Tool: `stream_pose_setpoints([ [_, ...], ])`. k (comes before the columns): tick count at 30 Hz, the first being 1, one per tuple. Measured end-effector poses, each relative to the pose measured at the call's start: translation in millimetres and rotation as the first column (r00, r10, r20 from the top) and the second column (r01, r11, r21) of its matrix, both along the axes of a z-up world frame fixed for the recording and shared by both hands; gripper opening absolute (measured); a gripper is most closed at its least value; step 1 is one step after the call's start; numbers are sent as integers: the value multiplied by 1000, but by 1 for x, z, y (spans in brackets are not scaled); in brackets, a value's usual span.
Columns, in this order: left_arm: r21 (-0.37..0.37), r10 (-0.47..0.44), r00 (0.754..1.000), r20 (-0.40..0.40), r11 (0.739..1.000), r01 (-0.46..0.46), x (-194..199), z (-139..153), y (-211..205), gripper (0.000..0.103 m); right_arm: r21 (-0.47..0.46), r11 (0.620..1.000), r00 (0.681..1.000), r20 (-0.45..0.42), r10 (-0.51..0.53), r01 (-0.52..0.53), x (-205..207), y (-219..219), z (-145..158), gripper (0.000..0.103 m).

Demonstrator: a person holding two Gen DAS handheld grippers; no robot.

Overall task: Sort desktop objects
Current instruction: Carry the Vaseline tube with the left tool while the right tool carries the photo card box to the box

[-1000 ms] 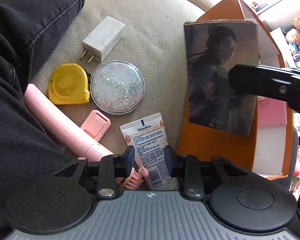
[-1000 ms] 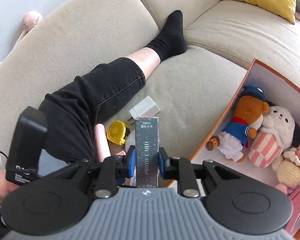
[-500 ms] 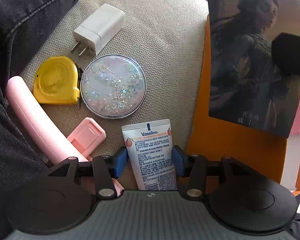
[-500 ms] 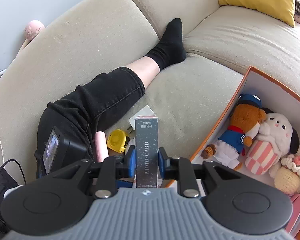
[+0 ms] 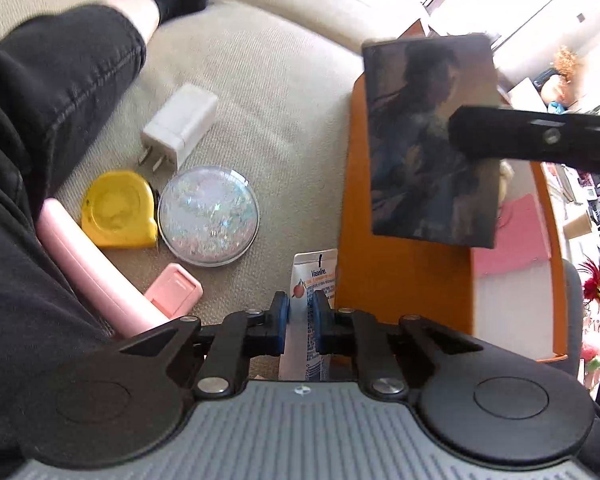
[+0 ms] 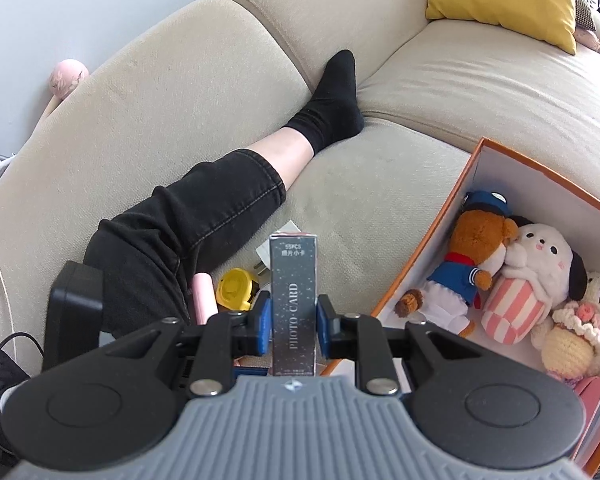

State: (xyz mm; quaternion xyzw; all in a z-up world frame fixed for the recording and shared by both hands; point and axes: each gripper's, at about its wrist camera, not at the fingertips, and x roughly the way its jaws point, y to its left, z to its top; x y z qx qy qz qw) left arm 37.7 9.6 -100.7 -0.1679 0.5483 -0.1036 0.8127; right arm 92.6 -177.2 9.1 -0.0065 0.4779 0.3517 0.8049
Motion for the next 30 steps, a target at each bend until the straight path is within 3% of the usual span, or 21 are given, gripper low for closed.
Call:
stream_pose_setpoints([
  [8,15,36,989,147,999,-38,-3,46,6,11,55,996,998,16,-66,66,-11,-22,16,24],
  [18,-25,83,949,305,997,-79,7,99,18,11,76,979,979,53,-195,190,-25,-63,34,24],
  [24,-54,58,912,405,998,-39,12,132,6,11,59,964,964,54,-262,258,-32,-87,34,24],
  [30,-71,-22,885,465,996,62,22,150,-25,11,22,949,949,10,-315,315,-40,-110,24,24],
])
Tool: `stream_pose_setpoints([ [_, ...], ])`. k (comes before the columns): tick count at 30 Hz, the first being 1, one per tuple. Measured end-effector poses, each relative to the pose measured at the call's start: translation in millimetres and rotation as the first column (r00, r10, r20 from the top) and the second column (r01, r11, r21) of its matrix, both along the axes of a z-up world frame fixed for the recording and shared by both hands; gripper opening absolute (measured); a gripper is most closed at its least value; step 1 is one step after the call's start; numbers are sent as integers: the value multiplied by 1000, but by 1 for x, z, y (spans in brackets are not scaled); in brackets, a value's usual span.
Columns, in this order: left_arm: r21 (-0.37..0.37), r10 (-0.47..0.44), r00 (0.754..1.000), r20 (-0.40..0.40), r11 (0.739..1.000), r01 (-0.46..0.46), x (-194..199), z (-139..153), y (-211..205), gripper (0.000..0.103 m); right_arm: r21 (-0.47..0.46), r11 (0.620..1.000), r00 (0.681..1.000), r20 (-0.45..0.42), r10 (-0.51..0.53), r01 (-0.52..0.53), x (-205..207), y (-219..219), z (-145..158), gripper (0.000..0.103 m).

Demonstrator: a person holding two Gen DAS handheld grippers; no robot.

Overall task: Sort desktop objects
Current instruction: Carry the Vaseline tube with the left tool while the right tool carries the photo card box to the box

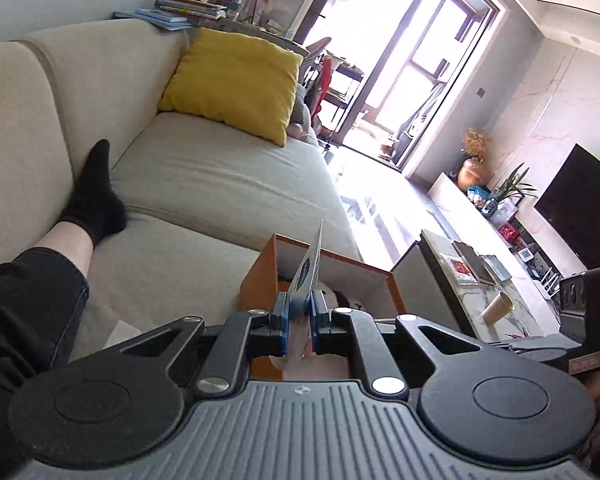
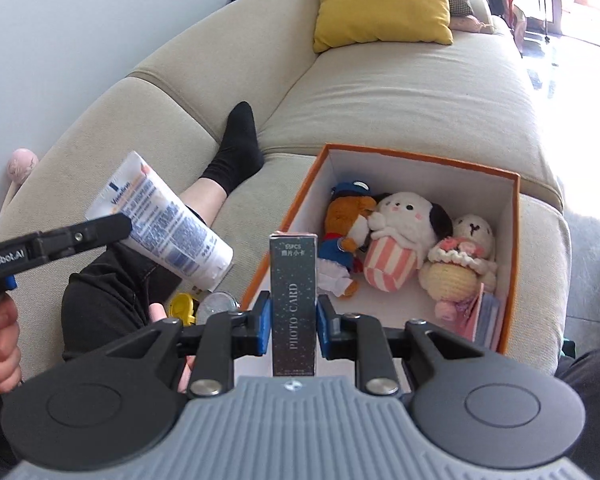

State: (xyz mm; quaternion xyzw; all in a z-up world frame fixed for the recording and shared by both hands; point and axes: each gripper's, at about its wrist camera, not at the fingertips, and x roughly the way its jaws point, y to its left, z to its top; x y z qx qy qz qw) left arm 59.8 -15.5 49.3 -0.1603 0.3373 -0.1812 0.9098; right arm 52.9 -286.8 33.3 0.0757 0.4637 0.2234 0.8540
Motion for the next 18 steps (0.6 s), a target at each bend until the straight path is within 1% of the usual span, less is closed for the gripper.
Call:
stream_pose_setpoints([
  [4,-11,-76,997,3,997,76,9,-5,-26,11,-34,999,998,-54,-36,35,-9,-15,-16,24],
  [7,-9,-130,991,-15,992,130,17,-17,-48,11,-57,997,993,-99,-65,60,-11,-24,-30,24],
  [10,-7,-169,985,-43,986,169,24,-31,-68,11,-72,995,988,-139,-72,62,-9,-28,-45,24],
  [14,30,-190,978,-87,981,193,33,-58,-90,11,-123,991,983,-167,-79,59,0,-25,-65,24],
  [18,72,-190,973,-129,977,201,42,-83,-101,11,-170,985,978,-195,-76,42,10,-20,-85,24],
])
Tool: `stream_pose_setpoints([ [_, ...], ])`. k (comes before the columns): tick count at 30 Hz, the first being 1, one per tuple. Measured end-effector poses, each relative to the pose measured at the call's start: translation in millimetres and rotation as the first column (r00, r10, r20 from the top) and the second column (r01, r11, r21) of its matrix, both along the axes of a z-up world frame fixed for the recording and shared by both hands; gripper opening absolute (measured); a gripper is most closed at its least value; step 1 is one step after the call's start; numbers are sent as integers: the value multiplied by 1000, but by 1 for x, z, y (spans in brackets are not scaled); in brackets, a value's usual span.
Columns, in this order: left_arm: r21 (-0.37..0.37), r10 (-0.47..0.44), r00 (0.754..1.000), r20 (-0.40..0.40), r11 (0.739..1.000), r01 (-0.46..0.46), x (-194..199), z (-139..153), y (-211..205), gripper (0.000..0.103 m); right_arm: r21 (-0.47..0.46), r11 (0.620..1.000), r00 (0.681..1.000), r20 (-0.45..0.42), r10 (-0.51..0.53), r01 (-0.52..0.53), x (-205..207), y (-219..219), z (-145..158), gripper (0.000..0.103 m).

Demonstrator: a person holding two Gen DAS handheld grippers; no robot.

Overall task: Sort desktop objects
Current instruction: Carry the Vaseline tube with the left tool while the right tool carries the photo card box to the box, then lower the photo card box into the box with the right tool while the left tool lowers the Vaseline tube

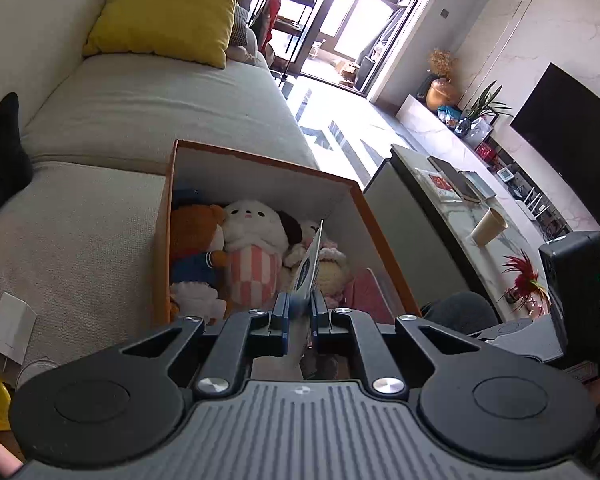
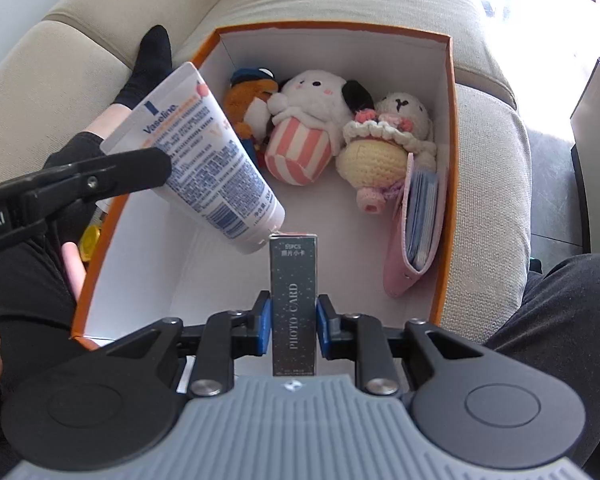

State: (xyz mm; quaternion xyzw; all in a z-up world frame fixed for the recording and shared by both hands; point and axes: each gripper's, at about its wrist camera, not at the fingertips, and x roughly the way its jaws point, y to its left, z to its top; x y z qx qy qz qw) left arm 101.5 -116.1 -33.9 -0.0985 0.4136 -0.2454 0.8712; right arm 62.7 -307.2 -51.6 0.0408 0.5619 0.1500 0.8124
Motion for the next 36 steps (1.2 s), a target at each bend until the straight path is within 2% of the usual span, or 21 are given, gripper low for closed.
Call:
stream_pose_setpoints([
  [5,100,-8,1000,-8,995,8,1,-18,-7,11,-22,999,999,-27,26,-27,10,6,-18,24],
  [10,190,-50,999,-10,980,51,-6,-31,-18,11,-58,997,998,-18,56,-57,15,14,-26,24],
  [14,227,-93,996,-3,970,91,-11,-27,-23,12,-67,994,997,-16,82,-83,16,18,-31,25],
  [19,226,-117,993,-28,967,121,-12,-26,-22,14,-87,991,995,-7,98,-98,14,17,-30,25],
  [24,201,-129,991,-44,970,136,-7,-24,-21,14,-96,985,990,-22,139,-141,1,19,-28,32],
  [27,206,-132,990,-40,969,138,-8,-23,-23,14,-115,980,986,-39,161,-165,-8,22,-28,33],
  [32,181,-122,992,-41,975,127,-8,-21,-20,13,-133,977,986,-59,158,-164,-11,26,-34,28],
  [36,170,-113,993,-41,978,119,-7,-22,-16,11,-118,985,992,-41,122,-126,-14,22,-29,25],
])
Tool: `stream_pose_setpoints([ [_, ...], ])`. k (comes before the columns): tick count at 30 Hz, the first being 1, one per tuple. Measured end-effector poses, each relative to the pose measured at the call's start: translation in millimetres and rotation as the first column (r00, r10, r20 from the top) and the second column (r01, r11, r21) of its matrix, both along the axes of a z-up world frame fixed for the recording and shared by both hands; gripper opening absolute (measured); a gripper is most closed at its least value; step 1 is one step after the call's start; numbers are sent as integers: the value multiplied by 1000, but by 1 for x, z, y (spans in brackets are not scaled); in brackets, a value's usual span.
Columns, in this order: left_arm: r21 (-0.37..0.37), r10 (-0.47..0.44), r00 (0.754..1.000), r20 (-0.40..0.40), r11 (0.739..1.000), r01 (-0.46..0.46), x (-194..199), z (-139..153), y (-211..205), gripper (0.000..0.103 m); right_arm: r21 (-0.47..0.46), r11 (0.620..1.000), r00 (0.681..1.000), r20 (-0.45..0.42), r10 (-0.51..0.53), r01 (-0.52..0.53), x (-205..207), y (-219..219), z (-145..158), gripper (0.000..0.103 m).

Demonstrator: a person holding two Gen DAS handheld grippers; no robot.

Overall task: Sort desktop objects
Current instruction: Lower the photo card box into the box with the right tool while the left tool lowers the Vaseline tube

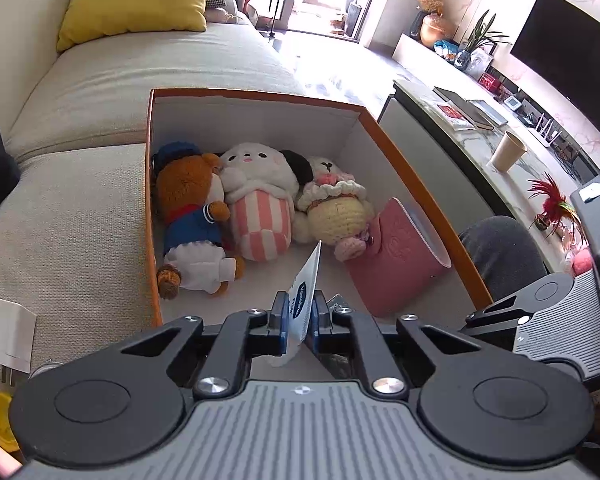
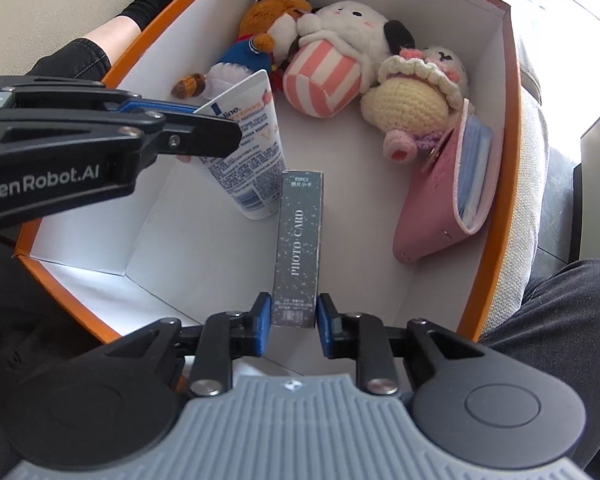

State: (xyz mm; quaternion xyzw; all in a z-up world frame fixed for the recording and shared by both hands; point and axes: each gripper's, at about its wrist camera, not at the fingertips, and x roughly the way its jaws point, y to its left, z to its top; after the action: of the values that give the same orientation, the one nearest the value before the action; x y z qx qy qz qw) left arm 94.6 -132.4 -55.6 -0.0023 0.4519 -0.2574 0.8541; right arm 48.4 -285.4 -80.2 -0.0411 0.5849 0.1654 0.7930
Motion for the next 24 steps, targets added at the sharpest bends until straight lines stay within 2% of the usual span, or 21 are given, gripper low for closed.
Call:
stream_pose_setpoints([
  [11,-4,-6,1000,-21,1000,5,1,0,1,11,57,986,980,116,-161,155,25,-21,49,24],
  [14,-13,3,1000,-22,1000,-3,1,-1,2,11,52,980,973,115,-198,193,38,-22,54,24],
  [20,-65,16,1000,-25,998,-18,6,-2,4,8,-27,971,970,57,-238,239,66,-19,51,24],
  [24,-65,9,1000,-2,998,-9,8,-2,-5,7,-74,965,967,50,-249,252,76,-19,47,24],
])
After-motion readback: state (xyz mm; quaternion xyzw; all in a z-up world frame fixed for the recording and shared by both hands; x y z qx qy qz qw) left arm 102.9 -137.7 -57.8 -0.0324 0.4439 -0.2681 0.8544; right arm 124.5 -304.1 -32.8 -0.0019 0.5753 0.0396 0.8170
